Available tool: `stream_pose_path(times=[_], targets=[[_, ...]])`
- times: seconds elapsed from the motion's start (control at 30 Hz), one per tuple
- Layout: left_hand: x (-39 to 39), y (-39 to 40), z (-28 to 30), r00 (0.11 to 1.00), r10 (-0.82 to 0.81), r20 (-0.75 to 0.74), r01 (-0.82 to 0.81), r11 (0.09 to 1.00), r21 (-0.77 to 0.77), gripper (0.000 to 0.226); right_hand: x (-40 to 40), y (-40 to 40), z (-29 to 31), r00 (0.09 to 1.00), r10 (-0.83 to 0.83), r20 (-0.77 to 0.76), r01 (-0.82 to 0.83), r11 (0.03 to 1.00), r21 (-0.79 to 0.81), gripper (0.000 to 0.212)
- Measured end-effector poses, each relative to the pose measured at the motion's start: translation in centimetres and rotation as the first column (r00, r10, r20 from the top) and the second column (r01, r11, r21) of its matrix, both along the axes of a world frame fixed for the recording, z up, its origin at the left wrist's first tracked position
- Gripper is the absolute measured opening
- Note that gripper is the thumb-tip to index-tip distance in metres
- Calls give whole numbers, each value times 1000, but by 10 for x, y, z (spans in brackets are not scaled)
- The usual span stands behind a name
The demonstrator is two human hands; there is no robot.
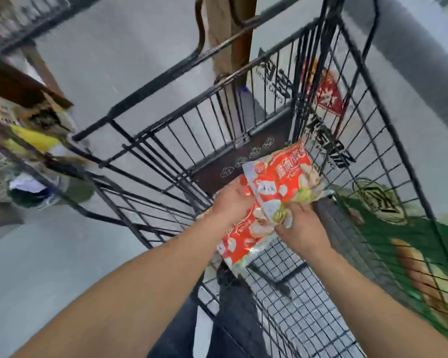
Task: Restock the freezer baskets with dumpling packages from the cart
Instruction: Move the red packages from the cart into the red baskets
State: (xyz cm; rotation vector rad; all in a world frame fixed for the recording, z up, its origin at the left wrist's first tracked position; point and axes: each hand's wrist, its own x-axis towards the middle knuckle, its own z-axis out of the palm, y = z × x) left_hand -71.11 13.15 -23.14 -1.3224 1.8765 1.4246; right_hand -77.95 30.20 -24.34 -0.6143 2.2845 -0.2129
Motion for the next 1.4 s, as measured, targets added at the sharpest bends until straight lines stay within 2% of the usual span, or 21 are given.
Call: stream_pose_path(times=[0.07, 0.17, 0.23, 0.33, 0.4, 0.47, 0.53, 0.67, 0.73, 0.93, 1.0, 1.07, 1.1, 1.13, 1.17, 1.23, 1.3, 1.4], targets=[[-12, 8, -26, 994, 108, 24, -110, 991, 80, 29, -7, 2, -12, 998, -62, 18, 62, 998, -1, 49], [-23, 19, -73, 976, 214, 32, -216, 962, 164, 10, -16, 5, -25, 989, -148, 25, 149, 989, -18, 44], [-26, 22, -107, 973, 227, 49, -232, 961, 150, 12, -22, 8, -29, 978, -207, 20, 207, 978, -12, 43], [-30, 20, -95, 980, 185, 74, -192, 977, 92, 22, -32, 8, -34, 960, -281, -11, 281, 959, -21, 47], [-26, 14, -73, 992, 25, 125, -32, 998, 52, 20, -39, 8, -38, 937, -348, -37, 347, 937, -29, 49], [-16, 3, -64, 983, -70, 167, 70, 998, 9, 16, -48, 6, -44, 911, -410, -47, 408, 912, -44, 48], [-6, -10, -62, 978, -79, 191, 84, 996, -17, 14, -57, 1, -52, 879, -475, -33, 472, 879, -66, 49], [2, -24, -66, 964, -115, 238, 130, 990, -47, 19, -74, -5, -74, 819, -567, 84, 569, 822, 3, 53], [6, -27, -68, 956, -133, 260, 153, 987, -57, 14, -83, -7, -87, 819, -555, 143, 556, 830, 39, 53], [3, -22, -82, 965, -95, 245, 118, 990, -80, 17, -117, -30, -111, 808, -568, 155, 554, 823, 127, 42], [5, -16, -87, 977, -21, 213, 39, 996, -81, 14, -130, -33, -120, 731, -652, 202, 632, 759, 159, 42], [8, -12, -91, 970, 179, 167, -176, 984, -31, 10, -138, -30, -132, 663, -697, 274, 687, 712, 148, 38], [9, -10, -95, 944, 291, 153, -296, 955, 7, 9, -140, -26, -130, 623, -721, 304, 718, 681, 143, 35], [10, -8, -95, 913, 380, 149, -392, 918, 58, 9, -139, -20, -127, 542, -758, 362, 764, 624, 163, 31], [12, -8, -98, 880, 452, 144, -467, 879, 97, 8, -135, -14, -122, 483, -755, 444, 798, 588, 133, 27], [9, -4, -96, 814, 569, 117, -581, 803, 136, 6, -125, 6, -104, 361, -778, 514, 876, 473, 100, 20], [9, -2, -94, 788, 609, 88, -615, 781, 108, 9, -111, 21, -88, 318, -787, 528, 912, 406, 55, 13], [4, 0, -81, 833, 551, 41, -552, 833, 17, 7, -90, 38, -62, 252, -820, 513, 955, 296, 5, 20]])
